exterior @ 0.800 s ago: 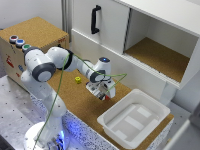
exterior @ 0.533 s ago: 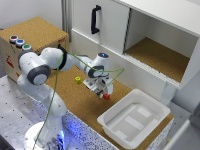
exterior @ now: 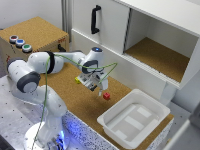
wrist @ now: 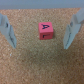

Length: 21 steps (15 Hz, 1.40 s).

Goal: Grasp the purple block

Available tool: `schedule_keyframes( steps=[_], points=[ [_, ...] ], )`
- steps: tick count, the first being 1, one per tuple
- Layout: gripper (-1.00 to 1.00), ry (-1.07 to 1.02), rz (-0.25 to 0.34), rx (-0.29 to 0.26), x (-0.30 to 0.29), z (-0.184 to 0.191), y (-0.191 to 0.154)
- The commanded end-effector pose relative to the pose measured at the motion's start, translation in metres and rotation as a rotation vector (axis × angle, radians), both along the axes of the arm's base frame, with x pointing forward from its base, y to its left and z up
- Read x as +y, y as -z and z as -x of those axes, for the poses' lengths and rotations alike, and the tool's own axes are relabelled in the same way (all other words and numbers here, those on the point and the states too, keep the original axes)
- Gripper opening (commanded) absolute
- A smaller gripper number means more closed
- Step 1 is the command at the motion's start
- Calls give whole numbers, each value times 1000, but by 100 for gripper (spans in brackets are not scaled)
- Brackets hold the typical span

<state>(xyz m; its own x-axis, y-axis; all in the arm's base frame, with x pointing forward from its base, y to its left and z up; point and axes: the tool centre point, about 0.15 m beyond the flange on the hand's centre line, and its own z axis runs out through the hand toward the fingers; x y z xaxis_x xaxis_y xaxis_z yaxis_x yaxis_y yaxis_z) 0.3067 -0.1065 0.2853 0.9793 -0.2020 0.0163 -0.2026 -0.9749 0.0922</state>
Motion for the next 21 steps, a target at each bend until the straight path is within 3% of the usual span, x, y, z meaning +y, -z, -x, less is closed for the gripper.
schedule_keyframes(
  steps=[1,8,12,18,21],
  points=[
    [100,-78,7,-15,28,-16,-3],
    [100,-267,29,-118,116,-53,6],
    [100,-318,25,-150,120,-75,33],
    [100,-370,59,-132,124,-91,49],
    [100,-380,53,-82,128,-93,58]
  ],
)
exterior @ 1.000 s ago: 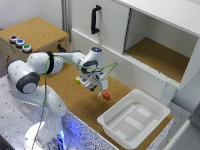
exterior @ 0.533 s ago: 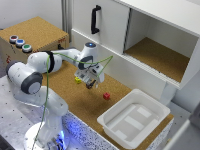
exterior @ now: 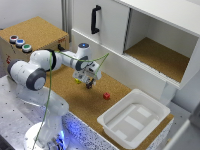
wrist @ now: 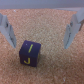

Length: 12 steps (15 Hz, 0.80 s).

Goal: Grasp the purple block

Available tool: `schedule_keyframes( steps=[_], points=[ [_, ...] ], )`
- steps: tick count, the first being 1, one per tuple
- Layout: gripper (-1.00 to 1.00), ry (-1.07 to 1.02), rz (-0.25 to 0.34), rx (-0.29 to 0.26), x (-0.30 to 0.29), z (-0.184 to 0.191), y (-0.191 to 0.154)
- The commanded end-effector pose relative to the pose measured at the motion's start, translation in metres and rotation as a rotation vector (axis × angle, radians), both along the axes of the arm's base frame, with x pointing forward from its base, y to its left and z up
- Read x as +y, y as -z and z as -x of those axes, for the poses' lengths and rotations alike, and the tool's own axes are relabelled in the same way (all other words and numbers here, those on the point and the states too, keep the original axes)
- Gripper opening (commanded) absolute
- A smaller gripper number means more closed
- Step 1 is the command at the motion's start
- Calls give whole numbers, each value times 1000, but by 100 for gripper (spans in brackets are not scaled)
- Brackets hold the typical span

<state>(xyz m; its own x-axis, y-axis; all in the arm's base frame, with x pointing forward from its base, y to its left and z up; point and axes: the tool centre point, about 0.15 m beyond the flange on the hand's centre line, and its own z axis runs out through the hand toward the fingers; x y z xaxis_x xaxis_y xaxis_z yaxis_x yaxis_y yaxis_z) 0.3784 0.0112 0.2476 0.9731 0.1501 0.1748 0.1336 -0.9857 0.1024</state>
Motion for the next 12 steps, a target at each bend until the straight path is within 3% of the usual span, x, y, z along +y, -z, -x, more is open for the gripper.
schedule_keyframes(
  steps=[1,2,3,10,12],
  points=[
    [100,-15,52,75,10,-21,21],
    [100,-11,57,89,10,-20,24],
    [-100,-7,49,97,11,-19,27],
    [-100,-21,-13,102,17,-25,39],
    [-100,-6,-25,125,9,-28,42]
  ],
)
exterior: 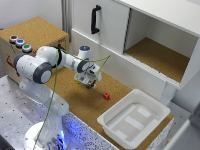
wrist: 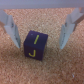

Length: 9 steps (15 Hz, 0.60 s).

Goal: Grasp the purple block

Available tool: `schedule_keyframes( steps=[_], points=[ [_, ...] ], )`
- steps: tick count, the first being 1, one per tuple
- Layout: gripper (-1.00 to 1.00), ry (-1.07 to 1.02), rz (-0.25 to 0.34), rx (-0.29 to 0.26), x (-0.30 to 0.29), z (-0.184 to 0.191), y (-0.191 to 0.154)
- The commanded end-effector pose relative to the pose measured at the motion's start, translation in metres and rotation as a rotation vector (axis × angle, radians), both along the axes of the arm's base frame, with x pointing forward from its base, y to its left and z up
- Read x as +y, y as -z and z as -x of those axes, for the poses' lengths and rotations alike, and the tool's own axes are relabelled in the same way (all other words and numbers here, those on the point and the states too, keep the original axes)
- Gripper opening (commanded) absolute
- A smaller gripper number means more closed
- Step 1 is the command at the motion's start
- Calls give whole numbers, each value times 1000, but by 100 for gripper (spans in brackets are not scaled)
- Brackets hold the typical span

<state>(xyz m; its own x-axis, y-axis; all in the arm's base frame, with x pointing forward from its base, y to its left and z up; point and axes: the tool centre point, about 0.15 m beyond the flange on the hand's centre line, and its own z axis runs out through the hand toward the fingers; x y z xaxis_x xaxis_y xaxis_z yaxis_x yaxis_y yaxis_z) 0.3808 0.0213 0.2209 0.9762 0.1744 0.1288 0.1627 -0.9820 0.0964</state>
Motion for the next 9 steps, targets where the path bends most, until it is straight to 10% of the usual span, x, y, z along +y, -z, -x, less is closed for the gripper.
schedule_keyframes(
  steps=[1,9],
  points=[
    [-100,18,-18,94,-6,-26,17],
    [-100,-40,-57,50,-52,-33,-43]
  ],
)
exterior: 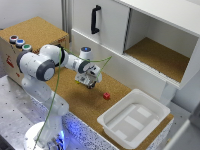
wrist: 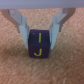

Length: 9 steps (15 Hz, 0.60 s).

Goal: Grasp the purple block

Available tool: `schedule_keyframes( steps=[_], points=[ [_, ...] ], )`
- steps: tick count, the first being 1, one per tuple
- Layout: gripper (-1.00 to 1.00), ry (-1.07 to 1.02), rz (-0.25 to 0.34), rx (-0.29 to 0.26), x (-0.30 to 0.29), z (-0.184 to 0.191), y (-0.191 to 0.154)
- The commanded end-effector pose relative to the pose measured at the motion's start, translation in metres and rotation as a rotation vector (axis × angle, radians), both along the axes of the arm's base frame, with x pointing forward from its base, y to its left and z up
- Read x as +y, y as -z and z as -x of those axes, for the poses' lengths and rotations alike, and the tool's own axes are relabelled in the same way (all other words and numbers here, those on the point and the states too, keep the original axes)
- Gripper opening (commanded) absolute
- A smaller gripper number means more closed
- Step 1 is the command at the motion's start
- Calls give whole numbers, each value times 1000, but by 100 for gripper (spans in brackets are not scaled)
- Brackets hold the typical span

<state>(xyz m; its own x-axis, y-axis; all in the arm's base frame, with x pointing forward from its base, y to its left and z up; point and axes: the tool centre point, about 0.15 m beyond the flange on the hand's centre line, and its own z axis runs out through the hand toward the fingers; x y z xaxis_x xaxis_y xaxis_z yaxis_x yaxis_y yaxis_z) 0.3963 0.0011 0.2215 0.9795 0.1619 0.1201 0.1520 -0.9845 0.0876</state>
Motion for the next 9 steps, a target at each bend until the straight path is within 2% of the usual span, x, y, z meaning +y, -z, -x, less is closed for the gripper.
schedule_keyframes(
  steps=[1,2,3,5,9],
  points=[
    [-100,-70,-50,57,-31,-18,-48],
    [-100,-68,-31,68,-29,-15,-53],
    [-100,-53,-42,77,-25,-14,-55],
    [-100,13,-26,88,-8,-10,-54],
    [-100,323,-14,141,20,12,-36]
  ],
)
